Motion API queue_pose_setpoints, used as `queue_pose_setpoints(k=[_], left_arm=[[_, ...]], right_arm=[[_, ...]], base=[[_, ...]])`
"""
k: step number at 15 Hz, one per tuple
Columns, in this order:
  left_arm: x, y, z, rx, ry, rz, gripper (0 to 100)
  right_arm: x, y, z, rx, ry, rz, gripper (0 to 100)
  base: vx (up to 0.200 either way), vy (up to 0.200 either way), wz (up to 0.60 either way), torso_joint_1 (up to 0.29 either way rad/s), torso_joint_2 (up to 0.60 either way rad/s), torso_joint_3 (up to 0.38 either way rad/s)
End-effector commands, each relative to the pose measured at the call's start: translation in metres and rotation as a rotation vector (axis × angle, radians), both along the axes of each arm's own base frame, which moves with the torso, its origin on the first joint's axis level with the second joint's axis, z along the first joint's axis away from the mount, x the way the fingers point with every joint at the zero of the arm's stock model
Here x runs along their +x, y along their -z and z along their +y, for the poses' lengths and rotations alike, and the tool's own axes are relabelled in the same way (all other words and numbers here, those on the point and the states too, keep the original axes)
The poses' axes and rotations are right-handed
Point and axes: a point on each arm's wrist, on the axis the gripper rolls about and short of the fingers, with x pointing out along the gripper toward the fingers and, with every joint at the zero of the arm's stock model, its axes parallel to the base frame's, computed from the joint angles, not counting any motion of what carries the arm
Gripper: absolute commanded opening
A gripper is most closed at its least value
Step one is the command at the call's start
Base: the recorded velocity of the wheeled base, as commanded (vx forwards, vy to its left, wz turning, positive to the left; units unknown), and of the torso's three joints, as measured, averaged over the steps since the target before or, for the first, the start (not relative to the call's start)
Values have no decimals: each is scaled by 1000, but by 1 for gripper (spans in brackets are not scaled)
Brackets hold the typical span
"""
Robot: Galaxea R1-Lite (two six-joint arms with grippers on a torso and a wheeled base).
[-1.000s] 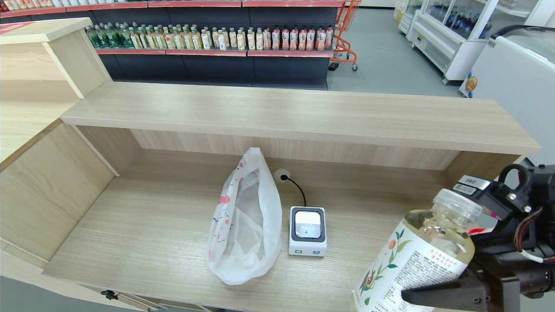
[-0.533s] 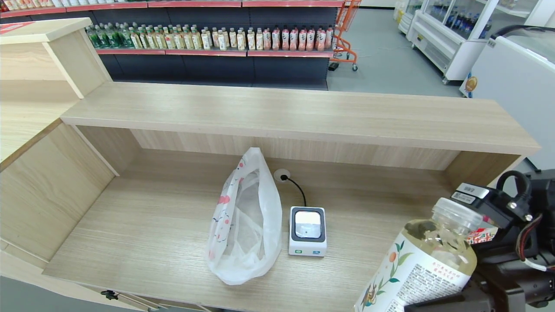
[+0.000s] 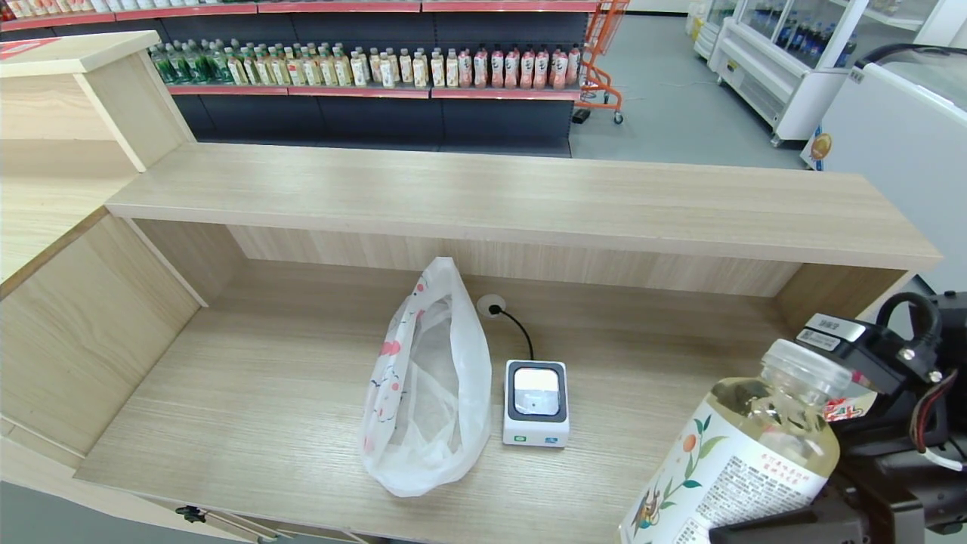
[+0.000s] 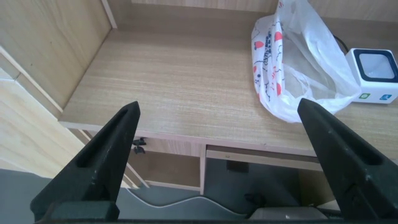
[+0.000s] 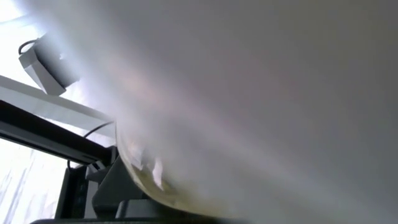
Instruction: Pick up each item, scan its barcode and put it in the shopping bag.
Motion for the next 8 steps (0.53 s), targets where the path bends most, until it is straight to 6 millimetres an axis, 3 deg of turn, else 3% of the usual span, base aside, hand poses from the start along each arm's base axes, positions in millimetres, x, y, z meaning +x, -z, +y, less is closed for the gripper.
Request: queue_pose_setpoints(k=[1,3,5,8], left_arm=[[0,0,0,-1,-1,-1,100],[0,0,0,-1,2,-1,100],[0,0,0,-1,-1,-1,100],[0,0,0,1,1,-1,100]], right_arm=[[-1,-1,0,2,-1,-13,0],[0,-2,0,-1,-8,-72,0],[9,-10,0,-67,93,-223,0],[31,-43,2,-222,323,-677,0]], base=[[0,0,0,0,0,0],[0,0,0,0,0,0],[0,0,0,0,0,0],[0,0,0,0,0,0]])
